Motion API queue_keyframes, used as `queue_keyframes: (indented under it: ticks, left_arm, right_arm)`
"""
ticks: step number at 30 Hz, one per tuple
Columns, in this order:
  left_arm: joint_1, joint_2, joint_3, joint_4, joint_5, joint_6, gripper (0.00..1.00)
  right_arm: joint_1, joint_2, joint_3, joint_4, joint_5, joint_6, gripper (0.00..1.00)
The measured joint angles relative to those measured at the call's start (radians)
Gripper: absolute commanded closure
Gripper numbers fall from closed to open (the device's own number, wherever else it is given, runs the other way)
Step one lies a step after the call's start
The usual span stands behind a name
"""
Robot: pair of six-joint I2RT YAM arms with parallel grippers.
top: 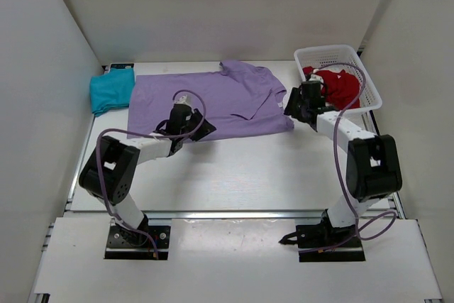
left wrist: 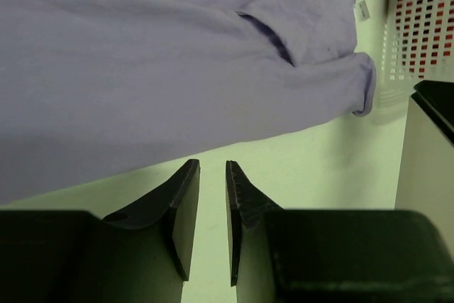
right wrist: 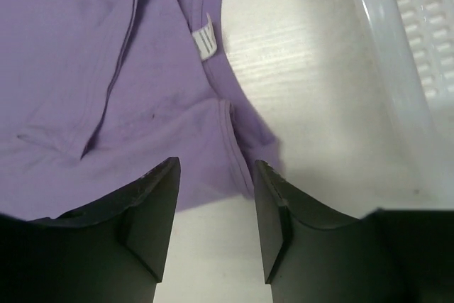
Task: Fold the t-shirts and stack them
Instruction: Fold the flattened tshirt in 1/3 of the way
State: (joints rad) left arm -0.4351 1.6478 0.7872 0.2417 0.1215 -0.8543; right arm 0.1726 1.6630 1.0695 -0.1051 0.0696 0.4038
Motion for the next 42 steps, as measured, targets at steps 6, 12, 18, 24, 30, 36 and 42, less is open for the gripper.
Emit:
queue_keyframes:
  ticks: [6,12,18,24,30,36,42]
  left_arm:
    - [-0.045,0.046,0.027,0.017,0.016,-0.007,0.67]
    - [-0.087,0.027,-0.019,0.052,0.03,-0.019,0.68]
    - [-0.099,0.024,-0.048,0.06,0.043,-0.02,0.67]
    - [-0.09,0.022,-0.052,0.069,0.044,-0.018,0.67]
    - [-0.084,0.012,-0.052,0.065,0.044,-0.01,0.67]
    - [-0.079,-0.029,-0.064,0.049,0.043,-0.003,0.67]
    - [-0.088,-0.096,-0.111,0.031,0.027,0.024,0.67]
  right_arm:
    - [0.001,-0.053,-0.174,0.047,0.007,0.05,0.64]
    - [-0.037,0.021,-0.206,0.069,-0.021,0.089,0.59]
    - [-0.037,0.089,-0.146,0.119,-0.038,0.103,0.81]
    - [-0.034,0.106,-0.153,0.148,-0.048,0.138,1.0]
    - [-0.03,-0.075,-0.364,0.167,-0.044,0.196,1.0]
    - [-0.059,-0.35,-0.628,0.174,-0.082,0.263,1.0]
    - [-0.062,-0.562,-0.72,0.05,-0.07,0.295,0.58]
